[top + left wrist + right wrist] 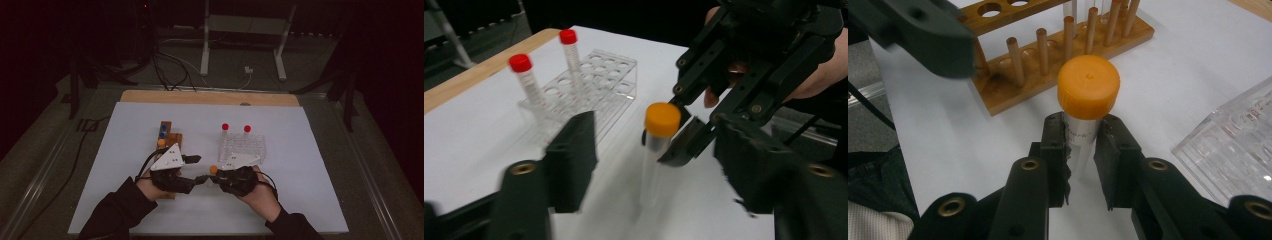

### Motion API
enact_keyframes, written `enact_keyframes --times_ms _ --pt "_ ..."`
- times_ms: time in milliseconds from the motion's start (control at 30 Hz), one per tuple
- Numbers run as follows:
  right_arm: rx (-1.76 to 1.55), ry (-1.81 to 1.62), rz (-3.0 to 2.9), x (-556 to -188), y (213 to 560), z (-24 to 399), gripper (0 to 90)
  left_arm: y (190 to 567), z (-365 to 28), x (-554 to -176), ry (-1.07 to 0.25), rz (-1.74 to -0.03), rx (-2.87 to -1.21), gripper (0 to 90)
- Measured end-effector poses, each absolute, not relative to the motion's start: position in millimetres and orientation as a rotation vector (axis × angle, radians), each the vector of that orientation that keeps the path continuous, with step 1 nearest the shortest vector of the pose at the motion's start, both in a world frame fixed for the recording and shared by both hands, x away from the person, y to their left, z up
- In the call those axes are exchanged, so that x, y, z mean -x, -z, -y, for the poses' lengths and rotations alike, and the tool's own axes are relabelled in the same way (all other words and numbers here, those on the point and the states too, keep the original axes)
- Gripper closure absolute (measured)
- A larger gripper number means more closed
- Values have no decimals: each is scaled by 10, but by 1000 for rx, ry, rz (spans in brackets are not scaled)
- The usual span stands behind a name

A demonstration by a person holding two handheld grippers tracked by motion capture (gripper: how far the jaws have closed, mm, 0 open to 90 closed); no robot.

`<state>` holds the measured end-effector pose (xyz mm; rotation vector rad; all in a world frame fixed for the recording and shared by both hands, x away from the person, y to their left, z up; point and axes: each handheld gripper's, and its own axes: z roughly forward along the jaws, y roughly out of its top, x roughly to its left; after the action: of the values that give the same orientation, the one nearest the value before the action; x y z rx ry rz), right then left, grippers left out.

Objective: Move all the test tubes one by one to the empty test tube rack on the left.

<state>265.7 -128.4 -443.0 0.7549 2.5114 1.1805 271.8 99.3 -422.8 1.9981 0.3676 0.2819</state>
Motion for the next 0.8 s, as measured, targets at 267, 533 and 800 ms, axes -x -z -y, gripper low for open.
enact_keyframes --times_ms 267,533,800 --pt "-753 -1186 -2514 -2658 4426 1290 754 4258 -811 -2760 -265 -339 -2013 552" --pt "-751 -1193 -2510 -2648 4411 1288 753 4298 -744 -2792 -264 -348 -2024 666" --pt "-758 -1196 -2510 -2653 4418 1295 753 4308 -737 -2814 -268 -344 -2032 716"
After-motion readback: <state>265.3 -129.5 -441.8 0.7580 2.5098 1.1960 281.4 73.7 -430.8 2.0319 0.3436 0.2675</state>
